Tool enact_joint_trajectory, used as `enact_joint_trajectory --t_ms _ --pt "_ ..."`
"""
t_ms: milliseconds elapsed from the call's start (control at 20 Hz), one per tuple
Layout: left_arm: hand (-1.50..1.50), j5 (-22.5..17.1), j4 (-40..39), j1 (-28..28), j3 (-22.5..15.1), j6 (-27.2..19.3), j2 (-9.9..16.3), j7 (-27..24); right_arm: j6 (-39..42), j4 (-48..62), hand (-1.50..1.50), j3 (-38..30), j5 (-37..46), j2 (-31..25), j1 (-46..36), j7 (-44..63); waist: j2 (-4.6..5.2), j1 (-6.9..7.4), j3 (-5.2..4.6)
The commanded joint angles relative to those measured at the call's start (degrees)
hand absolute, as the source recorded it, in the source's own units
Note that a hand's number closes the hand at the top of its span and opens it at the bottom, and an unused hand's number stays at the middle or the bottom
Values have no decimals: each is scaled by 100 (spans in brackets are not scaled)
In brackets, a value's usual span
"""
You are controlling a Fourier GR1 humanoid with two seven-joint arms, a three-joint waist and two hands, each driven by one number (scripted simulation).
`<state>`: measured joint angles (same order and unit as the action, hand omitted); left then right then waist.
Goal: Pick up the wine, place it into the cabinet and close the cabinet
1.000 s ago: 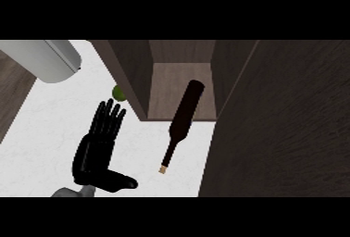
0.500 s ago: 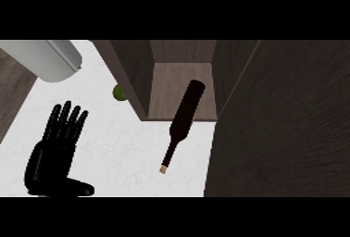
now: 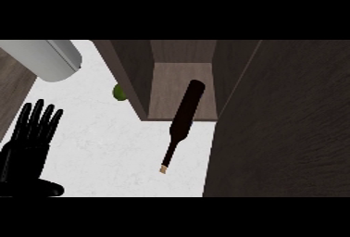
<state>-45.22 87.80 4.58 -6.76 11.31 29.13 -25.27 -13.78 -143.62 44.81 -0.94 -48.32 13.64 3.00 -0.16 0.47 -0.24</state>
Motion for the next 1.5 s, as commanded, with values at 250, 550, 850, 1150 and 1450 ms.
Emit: enact_joint_trajectory --t_ms 250,550,850,1150,1450 --pt "-150 -279 -94 25 352 454 316 111 -51 -764 150 579 -239 1017 -650 810 24 112 -12" --pt "-150 -403 -251 -194 557 552 504 247 65 -520 150 366 -546 1449 -1157 1117 66 230 -26" --pt "-150 -404 -136 -214 419 624 414 319 40 242 150 186 -699 2258 -2152 1738 68 372 -25" --pt "-150 -628 -270 -89 680 914 701 463 -179 1499 150 -184 -577 3518 -4006 2773 33 413 -23" --pt "-150 -621 -373 -105 763 913 657 522 -760 3439 150 -523 -565 4789 -6090 3317 26 248 1"
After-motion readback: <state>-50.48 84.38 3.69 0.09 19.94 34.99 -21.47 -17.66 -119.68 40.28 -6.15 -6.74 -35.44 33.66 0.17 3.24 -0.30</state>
